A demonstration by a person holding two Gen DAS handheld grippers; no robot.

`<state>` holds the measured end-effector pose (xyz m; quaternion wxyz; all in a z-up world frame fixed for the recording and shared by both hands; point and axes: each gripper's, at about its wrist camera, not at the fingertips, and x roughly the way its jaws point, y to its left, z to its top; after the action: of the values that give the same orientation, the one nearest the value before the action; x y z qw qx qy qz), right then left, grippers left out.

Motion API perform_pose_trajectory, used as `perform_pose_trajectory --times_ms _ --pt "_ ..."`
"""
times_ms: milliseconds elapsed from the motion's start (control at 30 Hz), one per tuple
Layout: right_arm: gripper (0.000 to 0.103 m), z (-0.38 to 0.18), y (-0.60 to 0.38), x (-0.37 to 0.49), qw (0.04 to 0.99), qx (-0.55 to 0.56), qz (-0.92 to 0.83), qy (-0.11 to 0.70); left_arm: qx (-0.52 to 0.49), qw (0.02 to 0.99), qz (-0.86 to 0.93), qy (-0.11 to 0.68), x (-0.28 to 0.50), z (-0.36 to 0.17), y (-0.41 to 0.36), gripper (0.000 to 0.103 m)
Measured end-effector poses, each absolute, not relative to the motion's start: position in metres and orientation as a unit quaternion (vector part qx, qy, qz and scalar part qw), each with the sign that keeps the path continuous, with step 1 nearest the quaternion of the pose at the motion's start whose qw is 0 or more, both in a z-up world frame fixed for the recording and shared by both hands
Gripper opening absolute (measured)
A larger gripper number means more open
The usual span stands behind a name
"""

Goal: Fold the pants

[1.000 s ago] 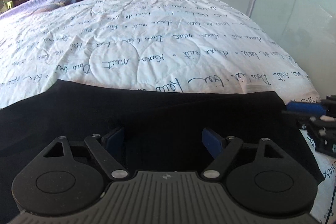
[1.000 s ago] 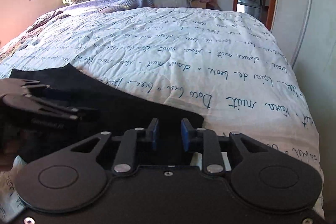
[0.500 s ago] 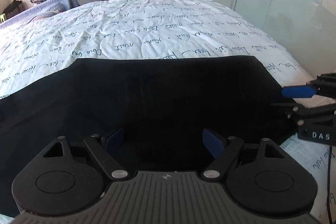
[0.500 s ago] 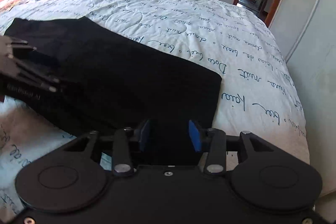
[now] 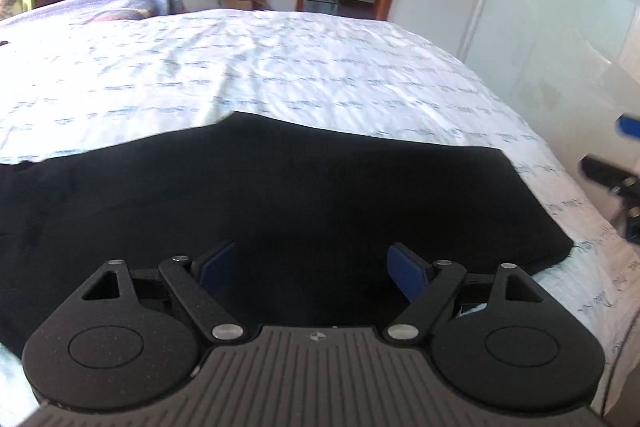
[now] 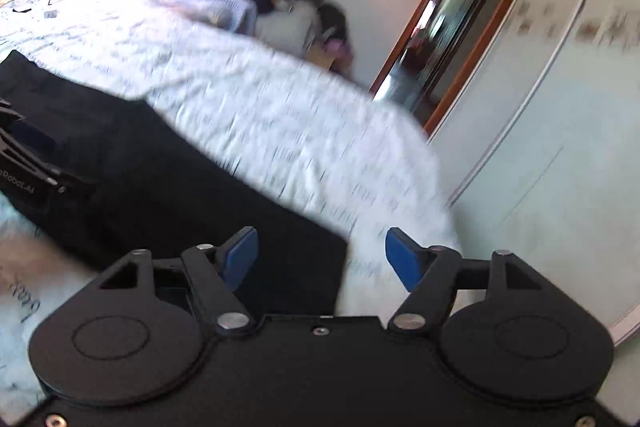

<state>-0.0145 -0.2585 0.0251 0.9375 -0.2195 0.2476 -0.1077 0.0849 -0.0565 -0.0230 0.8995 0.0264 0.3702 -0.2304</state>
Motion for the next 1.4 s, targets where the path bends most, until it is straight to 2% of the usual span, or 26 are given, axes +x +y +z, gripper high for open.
perform_pose_trajectory --times_ms 67,100,233,433,667,767,933,1133,1300,1400 --pt "0.095 0.026 -0.242 -0.012 0.947 -0.226 -0.087 0.213 0.036 0.909 -0.2 0.365 0.088 -0.025 -0.045 0.084" --pt "0.097 0.023 -0.236 -0.006 0.95 -0.218 -0.07 0.214 0.043 0.91 -0.186 0.367 0.092 -0.027 -0.04 0.084" --pt "0.097 -0.011 -0.225 0.038 0.948 -0.143 -0.012 0.283 0.074 0.91 -0.157 0.375 0.099 -0.037 -0.031 0.084" --pt "0.096 -0.052 -0.211 0.061 0.932 -0.124 -0.042 0.339 0.074 0.929 -0.086 0.352 0.1 -0.03 -0.009 0.086" --pt "0.097 -0.019 -0.203 0.03 0.958 0.006 -0.074 0.276 0.033 0.932 -0.038 0.359 0.102 -0.026 0.021 0.086" --pt "0.099 -0.015 -0.198 0.021 0.956 0.067 -0.068 0.279 0.029 0.931 -0.032 0.362 0.097 -0.028 0.029 0.086" --pt "0.099 -0.01 -0.174 0.004 0.963 0.027 -0.035 0.266 0.035 0.932 -0.022 0.361 0.082 -0.03 0.041 0.086" --pt "0.098 -0.007 -0.129 0.002 0.964 -0.098 -0.016 0.245 0.032 0.934 -0.008 0.357 0.074 -0.027 0.058 0.087" --pt "0.098 -0.01 -0.112 -0.007 0.976 -0.106 0.001 0.193 0.032 0.937 0.01 0.349 0.069 -0.023 0.075 0.088" --pt "0.098 -0.011 -0.098 -0.007 0.972 -0.116 0.029 0.2 0.026 0.937 0.018 0.348 0.069 -0.021 0.086 0.088"
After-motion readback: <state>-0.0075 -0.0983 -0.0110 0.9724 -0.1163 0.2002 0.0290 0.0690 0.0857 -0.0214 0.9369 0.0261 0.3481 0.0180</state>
